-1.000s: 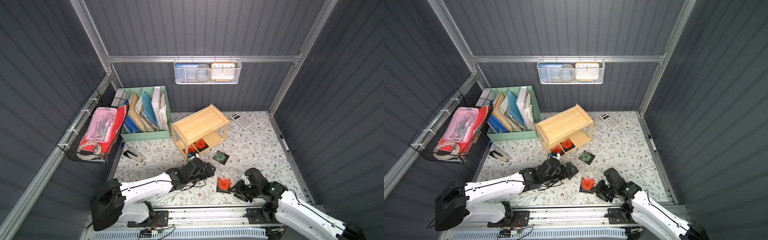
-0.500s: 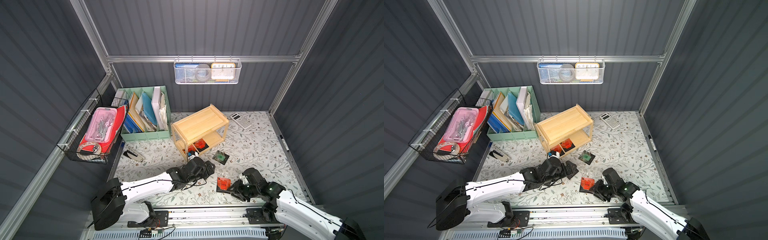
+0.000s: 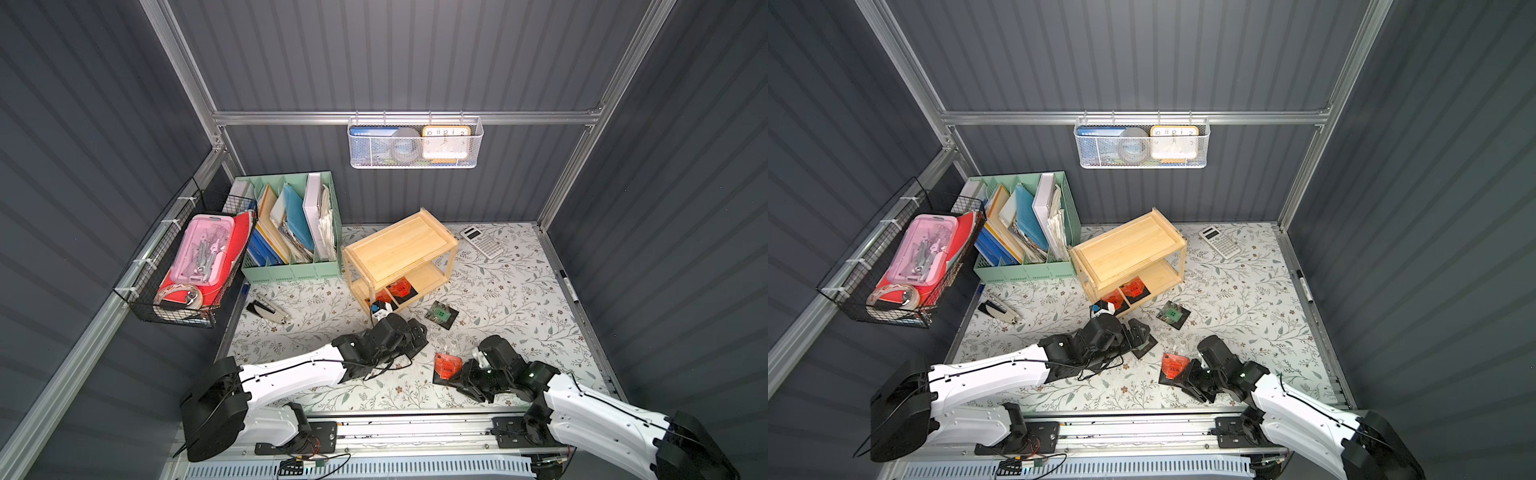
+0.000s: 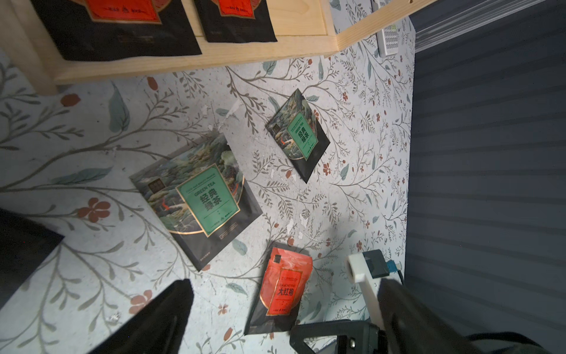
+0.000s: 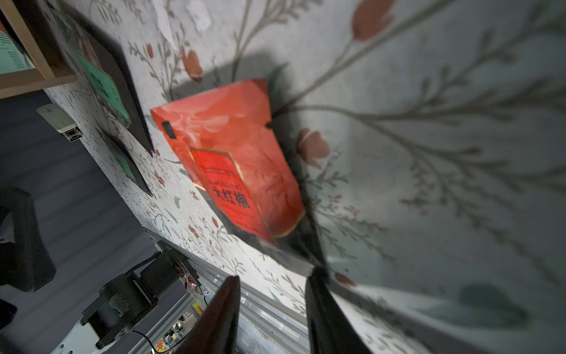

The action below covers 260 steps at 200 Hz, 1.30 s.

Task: Place the tea bags on the shelf by color
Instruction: Adjust the tea bag at the center of the board.

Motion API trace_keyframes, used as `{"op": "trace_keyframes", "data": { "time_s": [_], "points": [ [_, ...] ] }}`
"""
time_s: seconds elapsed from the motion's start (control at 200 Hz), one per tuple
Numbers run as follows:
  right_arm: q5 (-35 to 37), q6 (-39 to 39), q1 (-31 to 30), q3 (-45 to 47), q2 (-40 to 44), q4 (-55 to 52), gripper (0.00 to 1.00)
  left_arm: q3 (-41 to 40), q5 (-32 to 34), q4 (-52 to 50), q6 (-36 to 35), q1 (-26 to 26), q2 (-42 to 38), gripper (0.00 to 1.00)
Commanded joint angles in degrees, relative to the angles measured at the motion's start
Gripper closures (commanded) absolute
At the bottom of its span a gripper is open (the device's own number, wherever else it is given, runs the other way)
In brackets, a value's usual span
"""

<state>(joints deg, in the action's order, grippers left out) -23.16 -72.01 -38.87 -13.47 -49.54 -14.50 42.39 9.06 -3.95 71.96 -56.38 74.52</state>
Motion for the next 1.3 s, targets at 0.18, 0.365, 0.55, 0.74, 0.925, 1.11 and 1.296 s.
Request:
{"op": "trace_keyframes", "data": {
  "time_s": [0.18, 0.365, 0.55, 0.74, 0.925, 1.11, 1.296],
  "points": [
    [8.3, -1.5, -0.2, -0.5, 1.6, -1.9, 0.6, 1.9, -0.2, -1.3, 0.3, -0.3, 0.0, 0.0],
    [13.4, -1.2, -0.2, -1.0, 2.1, -2.8, 0.6, 2.9, -1.5, -0.7, -0.4, -0.2, 1.2, 0.0],
    [14.1, -0.5, -0.2, -1.8, 2.3, -2.3, 0.6, 4.4, -3.8, 0.3, -2.0, -0.4, 3.7, 0.0],
    [11.5, 0.2, -0.2, -2.6, 4.0, -3.9, 0.6, 4.8, -5.1, 1.9, -2.6, -0.6, 5.8, 0.0],
    [9.6, -0.8, -0.3, -3.5, 5.0, -10.1, 0.6, 4.6, -5.2, 2.8, -2.5, -0.9, 6.5, 0.0],
    [9.6, -2.4, -0.8, -3.9, 6.1, -15.2, 0.6, 5.1, -5.6, 3.7, -2.6, -1.2, 7.6, 0.0],
    [8.1, -4.6, -3.1, -3.4, 6.1, -14.6, 0.59, 5.5, -6.7, 4.3, -2.7, -1.4, 9.3, 0.0]
  ]
}}
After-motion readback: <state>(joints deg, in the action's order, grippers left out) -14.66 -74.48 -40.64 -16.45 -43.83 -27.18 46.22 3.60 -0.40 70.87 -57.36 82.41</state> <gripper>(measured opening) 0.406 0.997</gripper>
